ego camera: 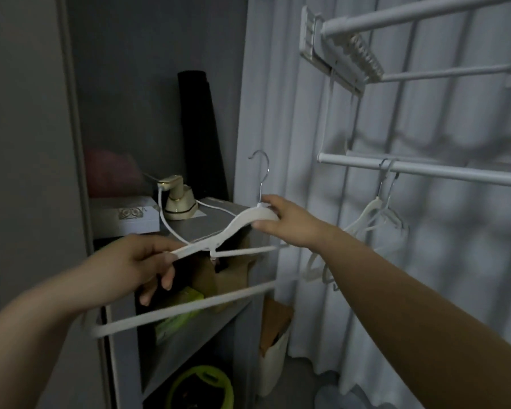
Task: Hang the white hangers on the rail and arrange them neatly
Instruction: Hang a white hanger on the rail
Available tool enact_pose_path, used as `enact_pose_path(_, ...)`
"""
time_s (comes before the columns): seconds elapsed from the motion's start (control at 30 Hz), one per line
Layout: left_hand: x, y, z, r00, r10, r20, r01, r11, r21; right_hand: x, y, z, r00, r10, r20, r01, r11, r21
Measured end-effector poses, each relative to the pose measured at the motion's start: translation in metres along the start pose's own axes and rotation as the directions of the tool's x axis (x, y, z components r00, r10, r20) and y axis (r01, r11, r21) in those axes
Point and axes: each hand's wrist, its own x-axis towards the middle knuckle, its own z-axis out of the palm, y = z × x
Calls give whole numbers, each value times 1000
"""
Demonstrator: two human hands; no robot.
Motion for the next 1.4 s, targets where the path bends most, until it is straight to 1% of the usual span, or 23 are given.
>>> enact_pose_path(0.1, -20, -4, -23, 998, -32, 59, 31, 999, 32, -13, -21, 7, 995, -1, 99, -6, 997, 73)
enact_pose_path(0.2, -33, -13, -38, 991, -65, 115, 61, 997, 41, -32, -30, 11, 980, 30, 198, -59, 988, 145)
enact_pose_path(0.27, -37, -13, -42, 987, -54, 153, 47, 998, 51, -46, -35, 13, 973, 35, 230, -78, 980, 183)
enact_pose_path(0.3, -38, -13, -43, 987, -44, 154, 30, 995, 95, -53, -36, 13, 974, 32, 223, -78, 976, 203)
enact_pose_path(0.37, -33, -14, -39, 996, -16, 91, -3, 978, 207, -64, -39, 13, 983, 23, 184, -75, 957, 282)
enact_pose_path(0.4, -30, -14, -35, 1000, 3, 19, -8, 971, 238, -68, -39, 13, 987, 21, 157, -73, 939, 336)
enact_pose_path(0.5, -19, -10, -16, 974, 68, -217, -25, 980, 195, -75, -42, 13, 997, 57, 54, -74, 900, 430)
enact_pose_path(0.57, -12, -7, 1, 966, 77, -247, -52, 993, 106, -79, -45, 14, 991, 134, -14, -115, 891, 440)
enact_pose_path(0.6, -10, -1, 11, 972, 59, -229, -54, 998, 28, -79, -46, 15, 981, 187, -58, -140, 876, 461)
enact_pose_path(0.63, -12, 7, 23, 984, 37, -172, -47, 997, -54, -79, -46, 16, 964, 246, -103, -165, 854, 494)
enact_pose_path(0.7, -15, 20, 44, 999, 30, -32, -35, 984, -173, -76, -45, 18, 929, 330, -166, -188, 809, 558)
enact_pose_path(0.77, -17, 31, 58, 993, 14, 117, 17, 964, -264, -72, -42, 18, 912, 362, -193, -194, 795, 575)
enact_pose_path(0.8, -14, 34, 61, 982, 12, 189, 43, 958, -282, -69, -39, 18, 905, 370, -211, -198, 804, 561)
enact_pose_path(0.87, -6, 37, 63, 948, 3, 317, 73, 972, -225, -61, -31, 14, 890, 373, -261, -204, 839, 504)
enact_pose_path(0.93, 8, 39, 69, 925, -23, 379, 94, 981, -170, -52, -21, 8, 880, 373, -293, -211, 861, 462)
enact_pose_path(1.0, 30, 36, 77, 935, -45, 353, 88, 991, -105, -41, -12, 2, 879, 363, -309, -210, 877, 433)
enact_pose_path(1.07, 54, 32, 85, 956, -43, 289, 45, 999, 0, -27, -3, -7, 876, 336, -347, -213, 913, 347)
enact_pose_path(1.1, 65, 30, 88, 964, -36, 264, 32, 999, 20, -21, 2, -13, 874, 304, -380, -214, 941, 261)
enact_pose_path(1.17, 85, 26, 92, 967, -30, 251, 31, 1000, 1, -13, 13, -27, 872, 229, -432, -258, 966, -9)
enact_pose_path(1.23, 104, 22, 97, 966, -31, 258, 41, 999, -33, -9, 28, -45, 853, 164, -496, -341, 894, -291)
enact_pose_path(1.27, 113, 20, 100, 966, -23, 257, 35, 998, -42, -8, 37, -53, 833, 121, -540, -368, 850, -377)
enact_pose_path(1.33, 130, 16, 109, 971, -5, 239, 23, 997, -71, -7, 55, -68, 780, 93, -619, -440, 785, -436)
enact_pose_path(1.4, 147, 12, 117, 976, 24, 215, -9, 998, -69, -6, 72, -78, 731, 137, -669, -517, 750, -411)
